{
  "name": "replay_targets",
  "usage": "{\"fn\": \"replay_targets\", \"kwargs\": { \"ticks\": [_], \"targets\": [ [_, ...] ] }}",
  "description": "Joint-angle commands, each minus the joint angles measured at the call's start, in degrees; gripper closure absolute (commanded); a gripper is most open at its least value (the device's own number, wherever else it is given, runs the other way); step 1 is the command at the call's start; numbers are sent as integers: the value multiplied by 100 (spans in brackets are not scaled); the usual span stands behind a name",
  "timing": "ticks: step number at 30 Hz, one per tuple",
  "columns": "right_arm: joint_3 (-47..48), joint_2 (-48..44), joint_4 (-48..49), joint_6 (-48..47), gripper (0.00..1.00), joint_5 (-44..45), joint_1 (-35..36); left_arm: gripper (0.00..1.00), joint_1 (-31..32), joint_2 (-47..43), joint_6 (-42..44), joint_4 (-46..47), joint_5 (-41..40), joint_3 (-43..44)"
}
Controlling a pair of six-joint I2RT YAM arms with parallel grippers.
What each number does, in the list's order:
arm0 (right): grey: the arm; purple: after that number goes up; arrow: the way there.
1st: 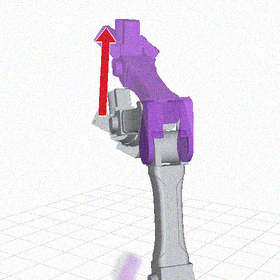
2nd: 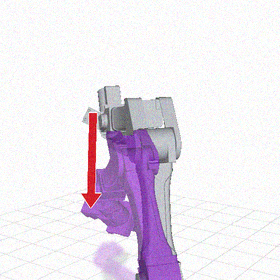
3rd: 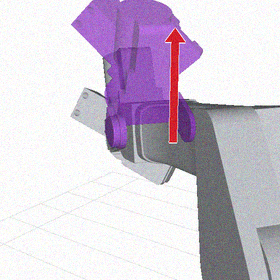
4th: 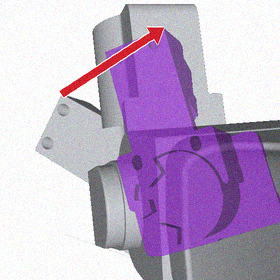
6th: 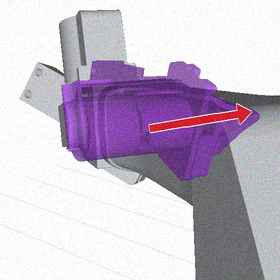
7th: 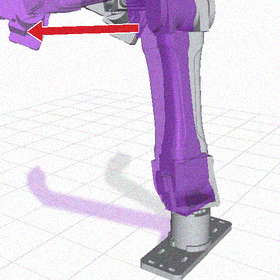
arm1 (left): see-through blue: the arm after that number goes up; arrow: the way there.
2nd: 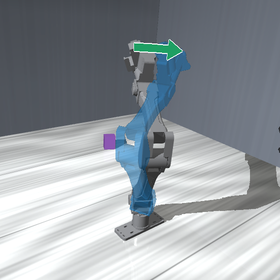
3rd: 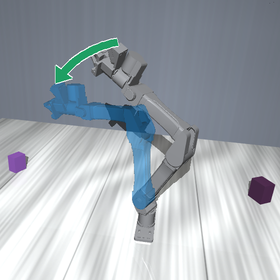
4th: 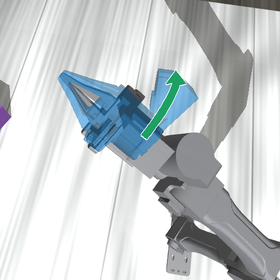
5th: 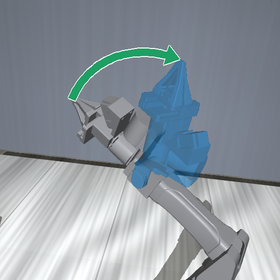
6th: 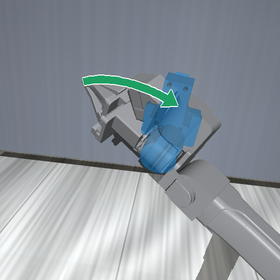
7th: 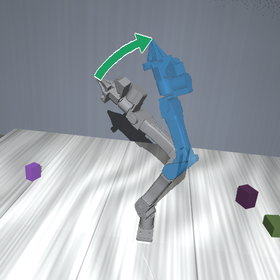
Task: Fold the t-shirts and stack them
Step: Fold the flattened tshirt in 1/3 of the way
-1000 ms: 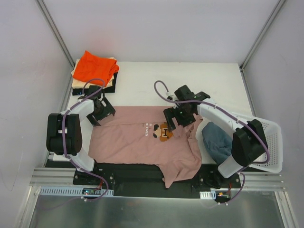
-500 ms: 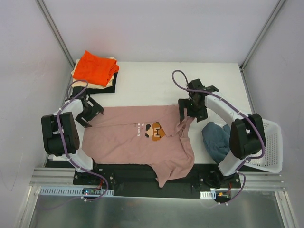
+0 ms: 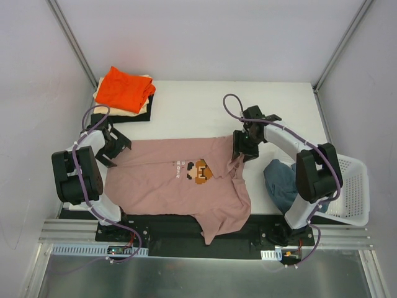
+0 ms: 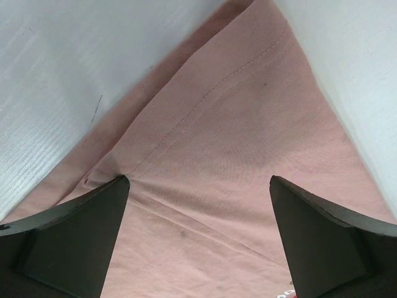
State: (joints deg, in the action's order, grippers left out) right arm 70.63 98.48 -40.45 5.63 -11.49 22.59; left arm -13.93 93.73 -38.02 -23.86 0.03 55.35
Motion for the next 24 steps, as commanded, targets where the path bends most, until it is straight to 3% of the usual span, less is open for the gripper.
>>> {"fn": "replay_targets", "kwargs": {
  "ticks": [1, 8, 11, 17, 24],
  "targets": [
    [-67, 154, 265, 298, 48, -170, 0, 1, -57, 22, 84, -110, -21, -183],
    [-330, 216, 283, 378, 57, 6, 0, 1, -66, 66, 75, -102, -12, -200],
    [-401, 198, 371, 386, 67, -20, -9, 1, -57, 84, 58, -102, -12, -200],
    [-559, 67, 415, 483, 99, -143, 0, 1, -57, 49, 67, -102, -12, -209],
    [-542, -601, -595, 790, 99, 287, 228, 1, -66, -4, 58, -110, -56, -235]
  ]
}}
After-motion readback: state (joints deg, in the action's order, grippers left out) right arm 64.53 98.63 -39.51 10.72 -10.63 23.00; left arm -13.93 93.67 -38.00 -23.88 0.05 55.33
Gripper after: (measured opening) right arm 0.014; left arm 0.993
